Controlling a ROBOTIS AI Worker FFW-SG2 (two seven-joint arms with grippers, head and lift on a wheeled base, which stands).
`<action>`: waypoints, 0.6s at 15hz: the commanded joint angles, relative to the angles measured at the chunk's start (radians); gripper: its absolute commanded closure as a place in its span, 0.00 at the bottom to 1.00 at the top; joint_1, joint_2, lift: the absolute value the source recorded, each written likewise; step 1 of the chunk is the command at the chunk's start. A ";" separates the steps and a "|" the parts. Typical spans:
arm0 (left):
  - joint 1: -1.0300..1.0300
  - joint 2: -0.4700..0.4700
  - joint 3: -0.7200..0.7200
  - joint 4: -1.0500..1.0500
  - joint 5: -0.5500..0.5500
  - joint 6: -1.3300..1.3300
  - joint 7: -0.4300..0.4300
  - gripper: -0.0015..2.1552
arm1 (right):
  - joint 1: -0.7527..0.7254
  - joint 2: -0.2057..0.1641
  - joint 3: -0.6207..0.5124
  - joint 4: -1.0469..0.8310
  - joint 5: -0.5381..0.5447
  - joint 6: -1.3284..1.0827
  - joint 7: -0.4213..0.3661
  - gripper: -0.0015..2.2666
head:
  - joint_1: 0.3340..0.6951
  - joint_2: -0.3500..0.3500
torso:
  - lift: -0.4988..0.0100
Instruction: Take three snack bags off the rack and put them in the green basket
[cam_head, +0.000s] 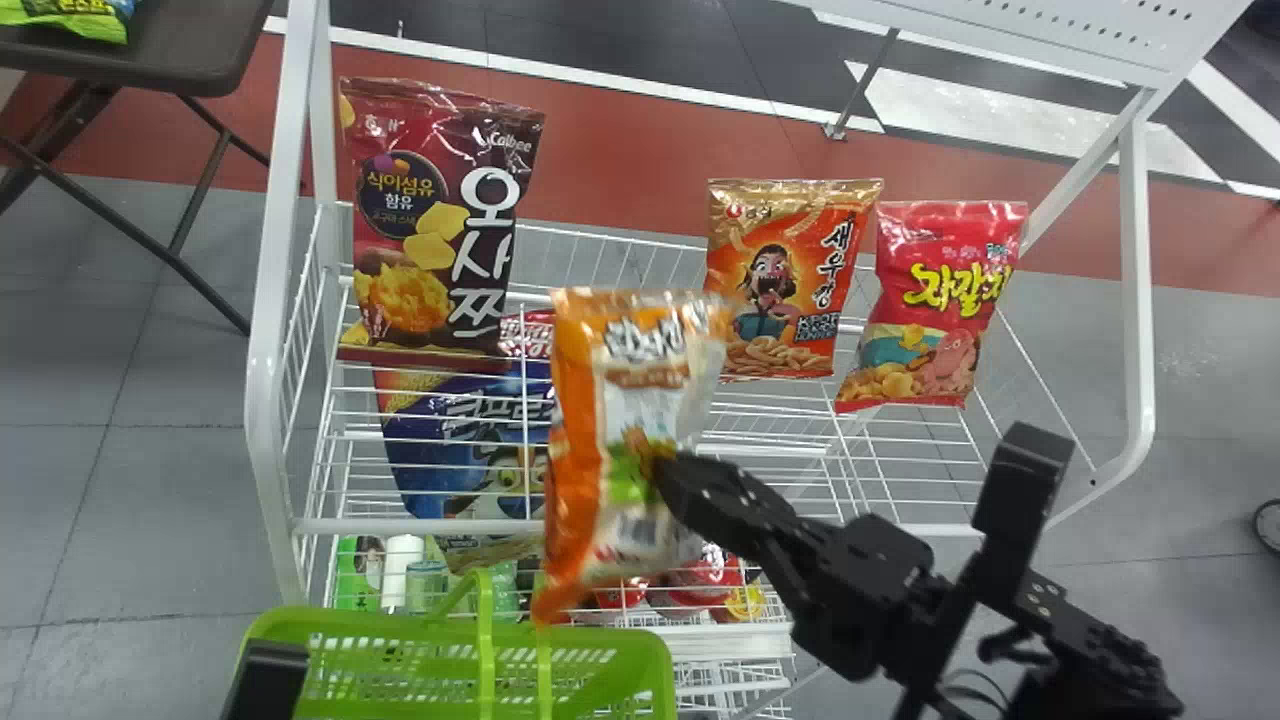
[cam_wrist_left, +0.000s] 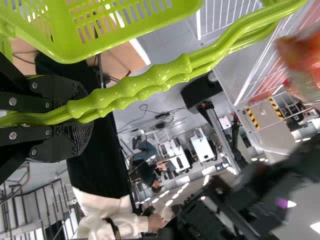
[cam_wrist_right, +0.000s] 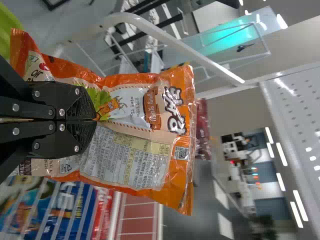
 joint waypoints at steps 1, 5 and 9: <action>0.004 -0.006 0.034 0.000 0.012 -0.015 0.001 0.59 | 0.005 0.008 -0.066 -0.002 -0.014 0.195 0.053 0.98 | 1.00 0.00 | 0.93; 0.009 -0.006 0.061 -0.006 0.034 -0.015 -0.004 0.59 | 0.012 0.004 -0.089 0.015 0.006 0.425 0.141 0.98 | 1.00 0.00 | 0.93; 0.017 -0.006 0.071 -0.019 0.037 -0.015 -0.007 0.59 | 0.019 -0.035 0.000 0.136 0.037 0.431 0.155 0.98 | 1.00 0.00 | 0.93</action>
